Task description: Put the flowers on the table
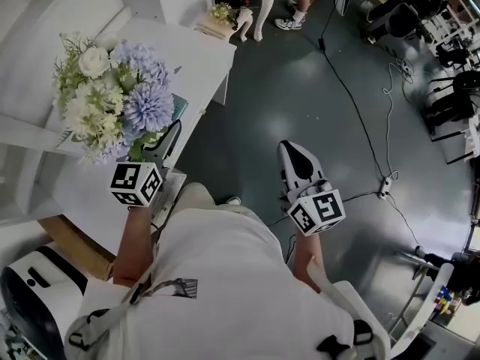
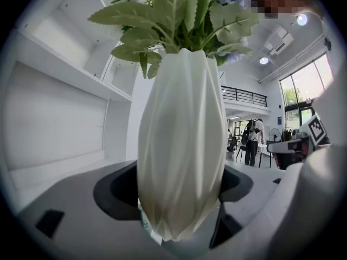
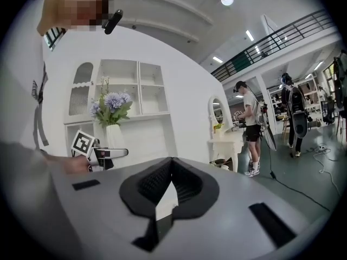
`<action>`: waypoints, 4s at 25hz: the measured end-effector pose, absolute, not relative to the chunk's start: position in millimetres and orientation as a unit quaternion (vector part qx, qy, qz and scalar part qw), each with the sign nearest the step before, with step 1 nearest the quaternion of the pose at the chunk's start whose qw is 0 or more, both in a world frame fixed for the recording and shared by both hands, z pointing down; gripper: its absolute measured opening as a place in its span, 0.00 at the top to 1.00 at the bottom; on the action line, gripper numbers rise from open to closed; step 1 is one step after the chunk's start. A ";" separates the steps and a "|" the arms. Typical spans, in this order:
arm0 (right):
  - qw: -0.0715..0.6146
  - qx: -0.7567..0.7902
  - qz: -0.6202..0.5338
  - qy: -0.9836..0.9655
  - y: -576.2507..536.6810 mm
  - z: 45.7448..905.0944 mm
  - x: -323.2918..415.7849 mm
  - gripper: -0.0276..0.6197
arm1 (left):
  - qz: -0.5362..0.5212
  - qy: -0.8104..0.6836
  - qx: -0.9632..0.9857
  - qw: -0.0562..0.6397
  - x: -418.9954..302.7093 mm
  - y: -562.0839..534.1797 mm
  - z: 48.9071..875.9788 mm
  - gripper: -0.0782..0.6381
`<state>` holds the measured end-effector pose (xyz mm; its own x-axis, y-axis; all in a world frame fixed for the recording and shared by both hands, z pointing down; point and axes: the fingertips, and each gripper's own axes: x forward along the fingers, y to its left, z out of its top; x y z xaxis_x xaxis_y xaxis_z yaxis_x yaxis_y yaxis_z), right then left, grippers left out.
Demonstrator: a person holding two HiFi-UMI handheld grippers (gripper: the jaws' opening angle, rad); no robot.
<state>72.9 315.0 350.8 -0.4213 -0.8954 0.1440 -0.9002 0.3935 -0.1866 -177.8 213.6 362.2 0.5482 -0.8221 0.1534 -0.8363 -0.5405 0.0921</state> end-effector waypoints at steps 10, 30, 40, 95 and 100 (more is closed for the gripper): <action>0.010 0.539 0.142 -0.830 267.0 369.4 119.1 0.94 | 0.065 -0.474 0.874 0.089 -140.9 165.6 378.3 0.34; 0.051 0.533 0.131 -0.834 37.1 345.2 98.7 0.94 | 0.056 -0.427 0.896 0.108 -108.5 -48.1 384.5 0.34; 0.052 0.517 0.161 -0.839 15.3 357.9 101.8 0.94 | 0.066 -0.434 0.889 0.131 -100.5 -55.2 390.9 0.34; 0.186 0.432 0.180 -0.864 -83.0 450.4 166.8 0.94 | 0.083 -0.508 0.851 0.103 -28.0 -224.0 556.9 0.34; 0.183 0.440 0.183 -0.860 -77.6 447.7 169.9 0.94 | 0.090 -0.511 0.849 0.100 -31.9 -225.6 557.5 0.34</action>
<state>169.9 -77.6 447.7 -0.5455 -0.6903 0.4752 -0.8240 0.5452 -0.1539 -31.9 -225.6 557.5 0.4615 -0.8495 0.2556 -0.8857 -0.4576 0.0783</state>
